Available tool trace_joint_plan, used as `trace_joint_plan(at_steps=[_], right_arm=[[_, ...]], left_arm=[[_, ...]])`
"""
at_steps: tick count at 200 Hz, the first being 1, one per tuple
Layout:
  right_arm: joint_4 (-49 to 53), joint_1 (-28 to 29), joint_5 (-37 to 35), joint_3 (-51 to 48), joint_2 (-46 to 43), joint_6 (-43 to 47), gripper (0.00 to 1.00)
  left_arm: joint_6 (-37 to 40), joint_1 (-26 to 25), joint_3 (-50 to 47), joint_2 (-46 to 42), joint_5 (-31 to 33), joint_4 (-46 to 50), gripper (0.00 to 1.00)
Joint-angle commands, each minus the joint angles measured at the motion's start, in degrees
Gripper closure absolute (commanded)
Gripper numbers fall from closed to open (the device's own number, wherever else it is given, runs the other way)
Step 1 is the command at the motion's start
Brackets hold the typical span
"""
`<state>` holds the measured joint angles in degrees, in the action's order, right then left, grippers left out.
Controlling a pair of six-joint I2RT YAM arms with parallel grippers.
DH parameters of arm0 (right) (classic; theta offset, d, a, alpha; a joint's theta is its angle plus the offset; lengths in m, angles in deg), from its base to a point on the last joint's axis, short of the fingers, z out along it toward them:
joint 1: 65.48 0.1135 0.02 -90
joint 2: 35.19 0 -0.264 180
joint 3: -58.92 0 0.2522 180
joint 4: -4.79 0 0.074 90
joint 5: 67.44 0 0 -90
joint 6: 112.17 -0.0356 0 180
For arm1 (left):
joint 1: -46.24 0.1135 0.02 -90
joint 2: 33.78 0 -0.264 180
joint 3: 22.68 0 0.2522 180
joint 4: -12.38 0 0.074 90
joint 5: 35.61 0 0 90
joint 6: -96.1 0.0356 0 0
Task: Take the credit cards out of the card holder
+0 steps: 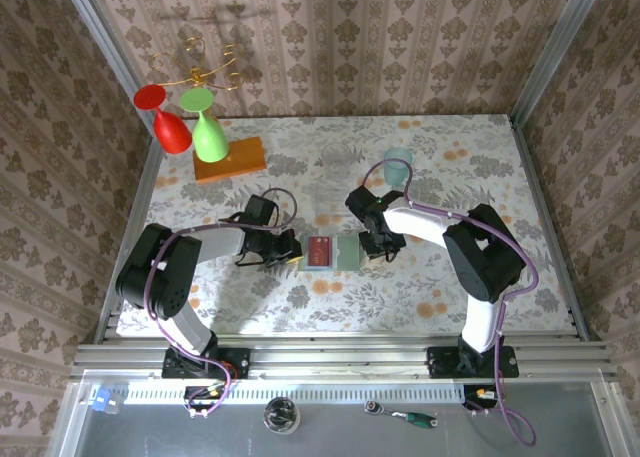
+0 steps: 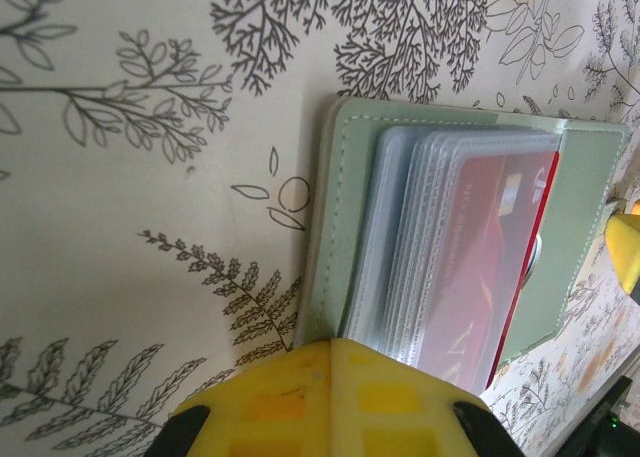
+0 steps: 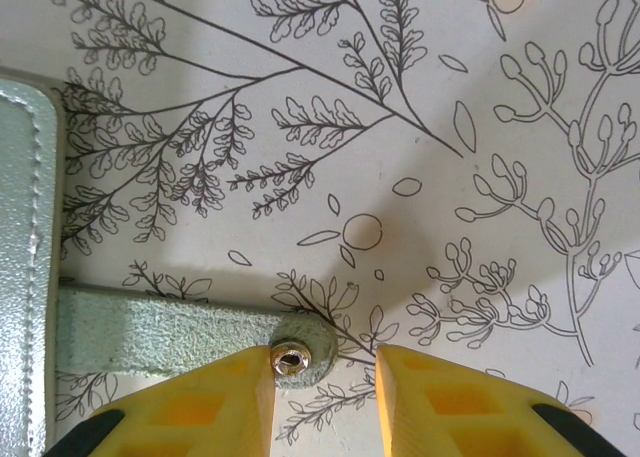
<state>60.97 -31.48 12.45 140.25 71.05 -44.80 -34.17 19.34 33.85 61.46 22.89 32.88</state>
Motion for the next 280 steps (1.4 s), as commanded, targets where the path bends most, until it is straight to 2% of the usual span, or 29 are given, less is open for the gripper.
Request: trace_joint_plan(at_steps=[1, 43, 89, 195, 219, 280], right_arm=[[2.8, -1.6, -4.0, -2.3, 0.6, -0.1, 0.66], [2.7, -1.7, -3.9, -2.1, 1.1, -0.2, 0.66], [2.2, -1.7, 0.5, -0.3, -1.1, -0.6, 0.66], [8.0, -0.7, 4.1, 6.6, -7.4, -2.3, 0.64], [6.7, -0.3, 7.7, 7.6, -7.9, -3.4, 0.64], [-5.0, 0.2, 23.9, 4.1, -7.4, -10.3, 0.64]], left_arm=[[1.3, 0.4, -2.4, 2.1, 3.2, 5.5, 1.00], [1.3, 0.4, -2.6, 2.3, 3.3, 5.4, 1.00], [0.8, 0.4, -1.8, -0.7, 1.4, 2.6, 1.00], [1.0, 0.4, 3.5, -6.5, 0.7, 5.7, 1.00], [1.6, 0.1, 5.1, -5.8, 0.1, 5.5, 1.00], [1.4, -2.3, 7.8, -2.7, -0.8, 4.5, 0.99]])
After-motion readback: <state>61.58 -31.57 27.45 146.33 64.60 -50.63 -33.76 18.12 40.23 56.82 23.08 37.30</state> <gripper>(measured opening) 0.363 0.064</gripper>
